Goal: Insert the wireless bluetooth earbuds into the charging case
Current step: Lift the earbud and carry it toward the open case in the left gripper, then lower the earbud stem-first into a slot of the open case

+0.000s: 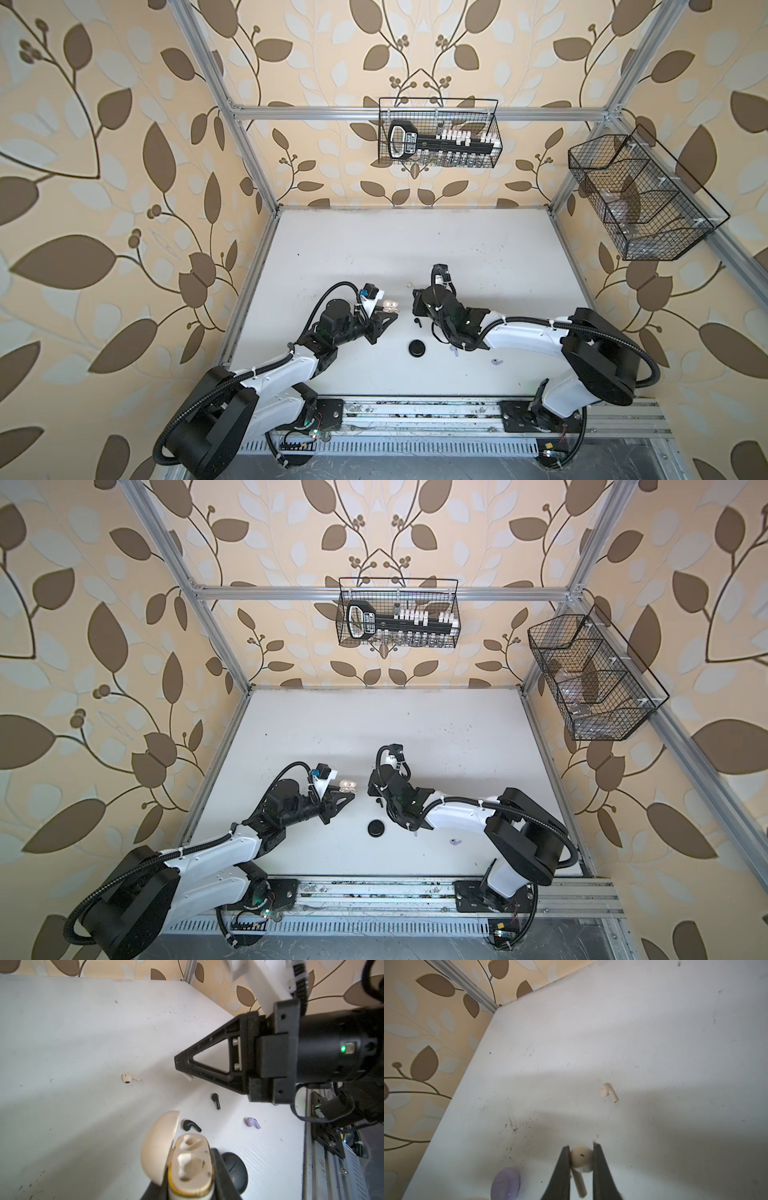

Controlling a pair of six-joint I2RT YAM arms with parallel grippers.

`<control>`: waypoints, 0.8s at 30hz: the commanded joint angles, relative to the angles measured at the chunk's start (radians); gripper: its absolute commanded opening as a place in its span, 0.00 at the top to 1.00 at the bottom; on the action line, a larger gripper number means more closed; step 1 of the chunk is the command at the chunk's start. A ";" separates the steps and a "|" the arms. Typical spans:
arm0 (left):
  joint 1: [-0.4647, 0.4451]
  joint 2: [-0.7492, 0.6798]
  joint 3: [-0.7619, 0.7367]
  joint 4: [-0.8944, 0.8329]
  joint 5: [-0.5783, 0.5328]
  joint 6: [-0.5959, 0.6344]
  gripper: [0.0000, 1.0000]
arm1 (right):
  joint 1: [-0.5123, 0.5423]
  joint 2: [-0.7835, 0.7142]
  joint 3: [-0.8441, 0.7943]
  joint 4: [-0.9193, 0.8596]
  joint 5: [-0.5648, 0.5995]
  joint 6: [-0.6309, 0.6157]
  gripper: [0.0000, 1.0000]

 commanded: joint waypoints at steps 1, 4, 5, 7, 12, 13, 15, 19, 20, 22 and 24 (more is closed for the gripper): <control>-0.016 0.010 0.052 0.082 0.029 0.019 1.00 | 0.023 -0.073 -0.045 0.039 0.086 0.038 0.88; -0.031 0.022 0.062 0.097 0.034 0.018 1.00 | 0.048 -0.132 -0.079 0.059 0.122 0.049 0.88; -0.038 0.027 0.066 0.103 0.034 0.016 1.00 | 0.059 -0.151 -0.090 0.068 0.134 0.053 0.88; -0.052 0.038 0.074 0.118 0.034 0.005 1.00 | 0.075 -0.182 -0.109 0.087 0.146 0.059 0.88; -0.075 0.070 0.090 0.178 0.036 -0.045 1.00 | 0.120 -0.231 -0.129 0.130 0.180 0.064 0.89; -0.082 0.075 0.091 0.195 0.036 -0.056 1.00 | 0.128 -0.235 -0.132 0.142 0.187 0.066 0.90; -0.096 0.085 0.096 0.219 0.037 -0.072 1.00 | 0.142 -0.242 -0.142 0.174 0.200 0.072 0.90; -0.120 0.098 0.109 0.235 0.033 -0.087 1.00 | 0.173 -0.245 -0.147 0.217 0.228 0.077 0.90; -0.126 0.100 0.112 0.240 0.031 -0.092 1.00 | 0.182 -0.246 -0.149 0.225 0.239 0.079 0.90; -0.132 0.105 0.115 0.249 0.024 -0.097 1.00 | 0.195 -0.249 -0.153 0.241 0.251 0.081 0.90; -0.136 0.112 0.119 0.258 0.018 -0.107 1.00 | 0.210 -0.251 -0.158 0.261 0.265 0.085 0.90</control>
